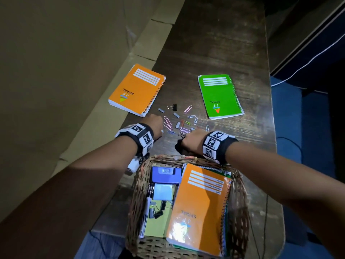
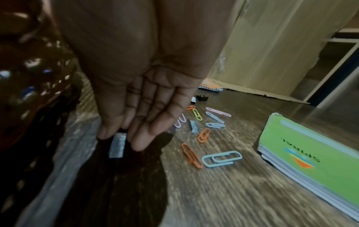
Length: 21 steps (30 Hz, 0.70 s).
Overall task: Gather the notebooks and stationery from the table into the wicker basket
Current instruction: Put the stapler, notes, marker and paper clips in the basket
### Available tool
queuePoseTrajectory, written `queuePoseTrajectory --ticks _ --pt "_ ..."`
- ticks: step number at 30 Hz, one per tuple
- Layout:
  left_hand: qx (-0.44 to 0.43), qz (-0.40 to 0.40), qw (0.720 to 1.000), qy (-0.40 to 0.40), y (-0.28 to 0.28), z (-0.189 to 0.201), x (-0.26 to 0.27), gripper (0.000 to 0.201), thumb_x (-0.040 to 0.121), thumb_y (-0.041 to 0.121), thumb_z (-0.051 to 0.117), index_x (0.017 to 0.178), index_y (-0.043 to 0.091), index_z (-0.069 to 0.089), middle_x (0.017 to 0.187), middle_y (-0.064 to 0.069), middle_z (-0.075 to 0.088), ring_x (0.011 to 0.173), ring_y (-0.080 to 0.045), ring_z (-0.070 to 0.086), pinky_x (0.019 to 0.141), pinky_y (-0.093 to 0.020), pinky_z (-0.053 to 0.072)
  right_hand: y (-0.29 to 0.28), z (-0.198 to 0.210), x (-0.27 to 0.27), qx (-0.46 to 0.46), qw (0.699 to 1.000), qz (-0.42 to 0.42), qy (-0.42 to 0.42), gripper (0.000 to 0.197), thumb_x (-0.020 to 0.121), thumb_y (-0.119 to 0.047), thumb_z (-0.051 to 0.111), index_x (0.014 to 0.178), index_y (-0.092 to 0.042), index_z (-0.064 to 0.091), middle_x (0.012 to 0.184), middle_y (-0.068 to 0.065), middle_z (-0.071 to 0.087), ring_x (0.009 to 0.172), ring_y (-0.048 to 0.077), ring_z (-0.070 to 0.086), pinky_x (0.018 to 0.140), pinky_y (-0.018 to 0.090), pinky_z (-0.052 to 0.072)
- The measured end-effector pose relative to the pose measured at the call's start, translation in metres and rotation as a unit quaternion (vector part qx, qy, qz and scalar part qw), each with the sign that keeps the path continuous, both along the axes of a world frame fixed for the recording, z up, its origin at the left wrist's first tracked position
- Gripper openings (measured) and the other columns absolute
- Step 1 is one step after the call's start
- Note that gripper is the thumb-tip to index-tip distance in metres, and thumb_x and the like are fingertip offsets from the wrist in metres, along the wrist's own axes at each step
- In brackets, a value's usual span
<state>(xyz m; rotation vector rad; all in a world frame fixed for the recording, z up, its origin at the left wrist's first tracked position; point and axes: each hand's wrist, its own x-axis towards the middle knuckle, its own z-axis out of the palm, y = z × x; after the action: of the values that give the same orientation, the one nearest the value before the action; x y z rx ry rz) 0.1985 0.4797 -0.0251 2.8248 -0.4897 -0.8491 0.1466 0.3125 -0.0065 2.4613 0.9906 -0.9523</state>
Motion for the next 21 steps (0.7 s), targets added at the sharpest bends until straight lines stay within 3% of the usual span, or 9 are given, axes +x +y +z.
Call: queuePoseTrajectory --ticks 4,7,10,14,18,21 --pt "-0.144 0.051 0.987 -0.047 0.003 0.052 -0.018 0.005 0.081 0.012 0.065 0.08 0.014 0.061 0.087 -0.011 0.069 0.084 -0.028 0.064 0.081 -0.036 0.054 -0.001 0.002 0.002 0.011 0.999 -0.024 0.023 0.012 0.074 -0.016 0.054 0.082 -0.025 0.058 0.055 -0.001 0.045 0.052 0.025 0.052 0.05 0.032 0.046" --pt "-0.247 0.075 0.963 -0.076 0.013 0.089 -0.054 0.011 0.08 0.011 0.069 0.09 0.013 0.065 0.078 -0.004 0.068 0.069 -0.017 0.058 0.074 -0.029 0.051 -0.005 -0.006 0.001 0.032 0.999 -0.032 0.027 0.013 0.072 -0.018 0.055 0.081 -0.026 0.054 0.058 -0.002 0.048 0.055 0.027 0.055 0.049 0.033 0.049" --pt "-0.267 0.07 0.96 -0.037 0.023 0.099 -0.103 0.015 0.082 0.015 0.069 0.096 0.02 0.066 0.077 0.0 0.066 0.067 -0.015 0.059 0.066 -0.027 0.048 -0.007 -0.002 -0.002 0.053 0.995 -0.083 0.022 0.006 0.076 -0.019 0.058 0.081 -0.018 0.061 0.058 0.001 0.05 0.056 0.029 0.052 0.046 0.026 0.039" --pt "-0.245 0.052 0.968 0.034 0.041 0.072 -0.158 0.008 0.078 0.013 0.067 0.082 0.02 0.066 0.071 0.0 0.066 0.063 -0.014 0.059 0.063 -0.032 0.052 -0.018 0.019 -0.003 0.092 0.982 -0.16 -0.033 0.018 0.074 -0.017 0.06 0.087 -0.014 0.072 0.08 0.016 0.069 0.076 0.034 0.065 0.056 0.028 0.041" --pt "-0.201 0.031 0.974 0.097 0.057 0.051 -0.192 0.01 0.079 0.021 0.067 0.089 0.021 0.068 0.08 0.004 0.067 0.063 -0.004 0.056 0.066 -0.023 0.048 -0.017 0.046 -0.019 0.259 0.924 -0.277 -0.048 0.016 0.074 -0.011 0.065 0.085 -0.018 0.076 0.083 0.005 0.074 0.082 0.023 0.067 0.074 0.027 0.05" --pt "-0.186 0.033 0.979 0.08 0.062 0.054 -0.197 0.023 0.081 0.035 0.066 0.102 0.025 0.068 0.09 0.007 0.071 0.065 0.001 0.057 0.07 -0.022 0.048 -0.002 0.056 -0.049 0.368 0.847 -0.382 0.037 0.011 0.074 -0.007 0.071 0.081 -0.015 0.075 0.072 0.0 0.07 0.069 0.01 0.067 0.067 0.022 0.053"
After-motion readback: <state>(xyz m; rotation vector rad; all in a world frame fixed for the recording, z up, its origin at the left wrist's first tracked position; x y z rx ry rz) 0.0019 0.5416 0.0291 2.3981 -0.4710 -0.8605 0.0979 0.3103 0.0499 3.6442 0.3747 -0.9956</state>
